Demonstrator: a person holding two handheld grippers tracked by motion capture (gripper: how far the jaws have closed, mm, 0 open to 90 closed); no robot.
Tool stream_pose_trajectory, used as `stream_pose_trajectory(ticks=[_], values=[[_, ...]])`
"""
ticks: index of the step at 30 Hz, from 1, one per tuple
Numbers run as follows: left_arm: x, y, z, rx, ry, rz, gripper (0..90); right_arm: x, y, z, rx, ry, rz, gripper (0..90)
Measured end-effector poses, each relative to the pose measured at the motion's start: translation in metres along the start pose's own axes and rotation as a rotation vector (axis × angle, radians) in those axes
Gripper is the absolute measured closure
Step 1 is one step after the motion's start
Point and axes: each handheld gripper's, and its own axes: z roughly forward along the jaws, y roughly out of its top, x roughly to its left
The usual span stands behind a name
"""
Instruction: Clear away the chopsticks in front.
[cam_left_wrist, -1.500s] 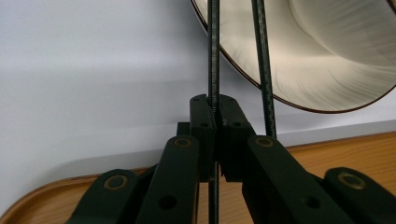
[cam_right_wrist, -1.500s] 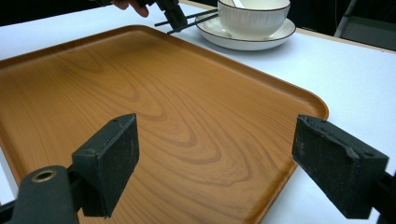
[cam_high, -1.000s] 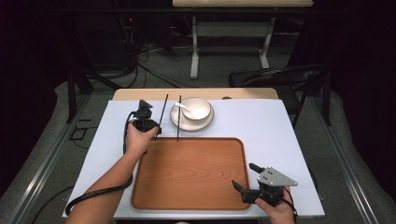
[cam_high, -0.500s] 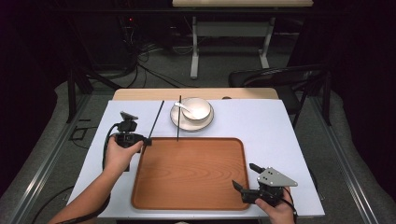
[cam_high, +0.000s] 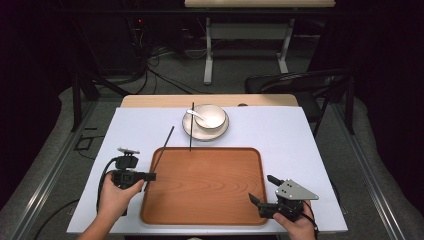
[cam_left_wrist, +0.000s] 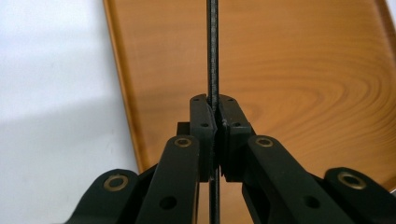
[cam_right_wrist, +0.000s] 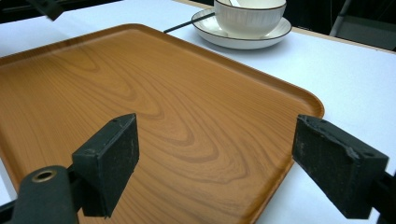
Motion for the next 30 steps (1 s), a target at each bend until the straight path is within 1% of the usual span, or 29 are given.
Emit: stream_pose_trajectory(ticks=[2,5,6,7,8,10,11,14,15,19,23,24,25,30], values=[[-0.001,-0.008,0.000,0.002,0.000,-0.002,86.4,0.000,0.000,0.000,0.000,-0.001,0.002,14.6],[-0.004,-0.018,0.000,0.008,0.014,0.001,86.4,0.000,0.000,0.000,-0.001,-0.001,0.001,14.5],[-0.004,-0.018,0.000,0.008,0.014,0.001,86.3,0.000,0.000,0.000,-0.001,-0.001,0.001,14.5],[-0.006,-0.024,0.003,0.018,0.016,0.000,86.3,0.000,0.000,0.000,-0.001,0.000,0.000,14.6],[-0.006,-0.026,0.004,0.030,0.012,0.001,86.3,0.000,0.000,0.000,-0.001,0.001,0.000,14.5],[-0.006,-0.028,0.005,0.032,0.009,-0.004,86.3,0.000,0.000,0.000,0.000,0.000,0.000,14.5],[-0.007,-0.032,0.009,0.043,0.017,-0.008,86.3,0.000,0.000,0.000,-0.001,0.000,0.000,14.5],[-0.007,-0.038,0.014,0.064,0.030,-0.012,86.3,0.000,0.000,0.000,-0.001,0.002,-0.001,14.6],[-0.007,-0.039,0.015,0.066,0.034,-0.017,86.3,0.000,0.000,0.000,-0.001,0.003,-0.001,14.5],[-0.009,-0.042,0.021,0.073,0.064,-0.012,86.2,0.000,0.000,0.000,-0.001,0.004,0.000,14.6],[-0.011,-0.042,0.025,0.088,0.070,-0.003,86.1,0.000,0.000,0.000,-0.001,0.005,0.000,14.5],[-0.011,-0.042,0.025,0.088,0.070,-0.003,86.1,0.000,0.000,0.000,-0.001,0.005,0.000,14.5],[-0.012,-0.042,0.026,0.088,0.083,0.003,86.1,0.000,0.000,0.000,-0.001,0.004,0.000,14.6],[-0.013,-0.042,0.029,0.097,0.090,0.005,85.8,0.000,0.000,0.000,-0.002,0.007,-0.001,14.5]])
